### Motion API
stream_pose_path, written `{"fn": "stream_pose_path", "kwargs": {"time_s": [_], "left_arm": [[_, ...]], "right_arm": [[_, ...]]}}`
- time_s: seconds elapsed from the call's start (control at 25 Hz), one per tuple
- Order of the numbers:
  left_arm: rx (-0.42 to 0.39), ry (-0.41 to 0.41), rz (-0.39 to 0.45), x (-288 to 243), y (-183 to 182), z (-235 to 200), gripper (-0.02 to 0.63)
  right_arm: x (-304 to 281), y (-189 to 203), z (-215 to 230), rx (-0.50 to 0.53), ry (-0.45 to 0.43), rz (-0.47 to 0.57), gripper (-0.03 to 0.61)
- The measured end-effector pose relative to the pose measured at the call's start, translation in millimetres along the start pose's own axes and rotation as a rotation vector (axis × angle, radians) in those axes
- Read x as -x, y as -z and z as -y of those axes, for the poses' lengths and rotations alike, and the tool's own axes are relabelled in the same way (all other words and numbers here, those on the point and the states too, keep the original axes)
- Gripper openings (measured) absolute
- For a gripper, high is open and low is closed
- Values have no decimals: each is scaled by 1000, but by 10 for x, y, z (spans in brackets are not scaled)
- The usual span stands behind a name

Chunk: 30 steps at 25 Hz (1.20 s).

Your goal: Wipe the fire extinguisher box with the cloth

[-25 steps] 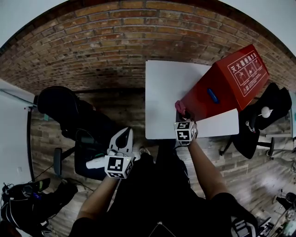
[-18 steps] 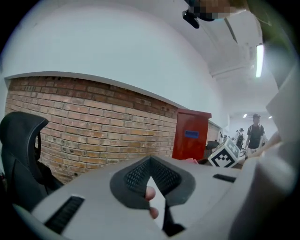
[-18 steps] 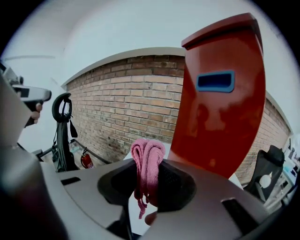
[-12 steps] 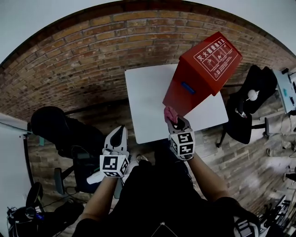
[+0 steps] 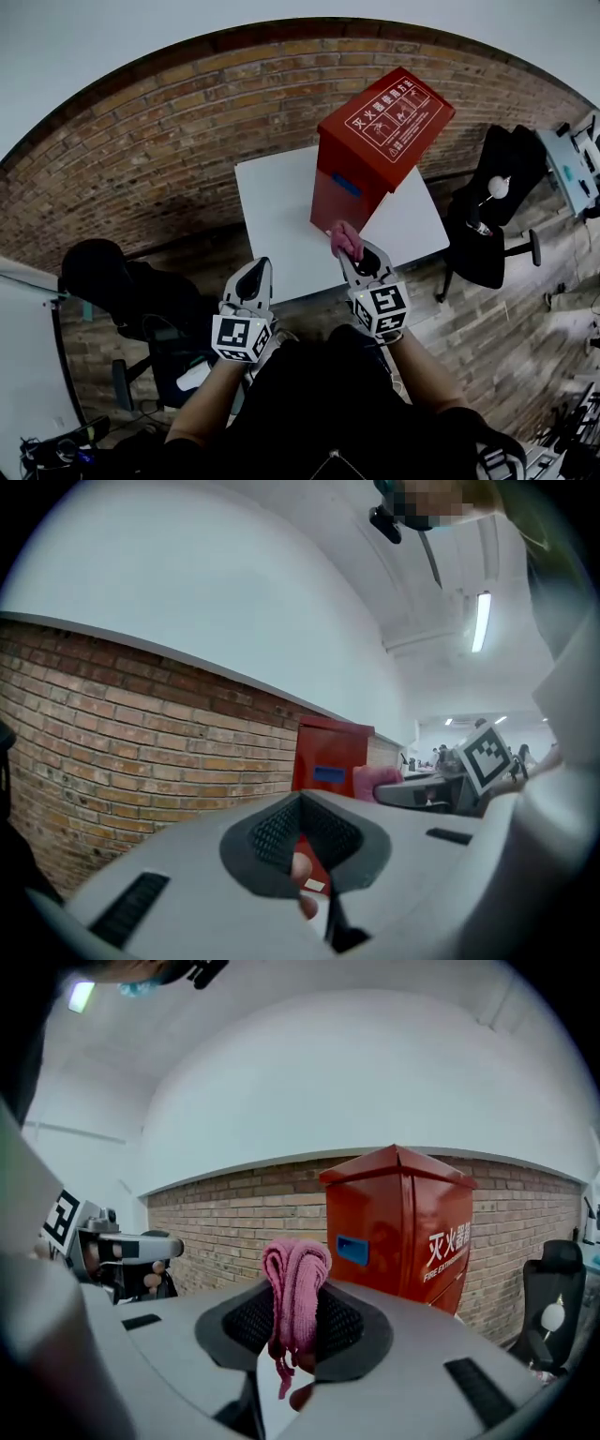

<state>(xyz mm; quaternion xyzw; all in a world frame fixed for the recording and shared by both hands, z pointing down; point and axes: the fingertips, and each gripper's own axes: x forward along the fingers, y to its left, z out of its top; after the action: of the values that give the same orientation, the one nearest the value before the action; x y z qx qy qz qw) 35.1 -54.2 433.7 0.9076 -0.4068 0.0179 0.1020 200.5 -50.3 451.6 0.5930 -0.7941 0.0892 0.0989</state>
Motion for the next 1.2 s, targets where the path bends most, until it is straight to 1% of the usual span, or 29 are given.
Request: {"fn": "stream_pose_path", "kwargs": {"time_s": [0.2, 0.32, 0.44, 0.6, 0.72, 0.92, 1.08, 1.2], "left_arm": [[-10, 20, 17, -151, -68, 447, 29], [-19, 57, 35, -237, -103, 826, 29], [-16, 85, 48, -305, -93, 1194, 29], [-3, 92, 47, -314, -61, 1571, 29], [-5, 77, 40, -294, -40, 1728, 29], [-6, 30, 46, -221, -22, 1873, 29], [-15, 0, 54, -194, -16, 1939, 29], [-37, -10, 60, -192, -49, 2007, 29]], "right_arm": [[312, -131, 277, -9, -11, 40, 106], [574, -180, 474, -16, -17, 51, 106], [812, -128, 619, -18, -32, 45, 106], [1063, -71, 729, -7, -64, 37, 106], [1175, -64, 782, 7, -88, 32, 106], [1291, 18, 832, 30, -124, -8, 106], [1287, -45, 886, 49, -130, 22, 106], [1341, -110, 883, 58, -132, 52, 106]]}}
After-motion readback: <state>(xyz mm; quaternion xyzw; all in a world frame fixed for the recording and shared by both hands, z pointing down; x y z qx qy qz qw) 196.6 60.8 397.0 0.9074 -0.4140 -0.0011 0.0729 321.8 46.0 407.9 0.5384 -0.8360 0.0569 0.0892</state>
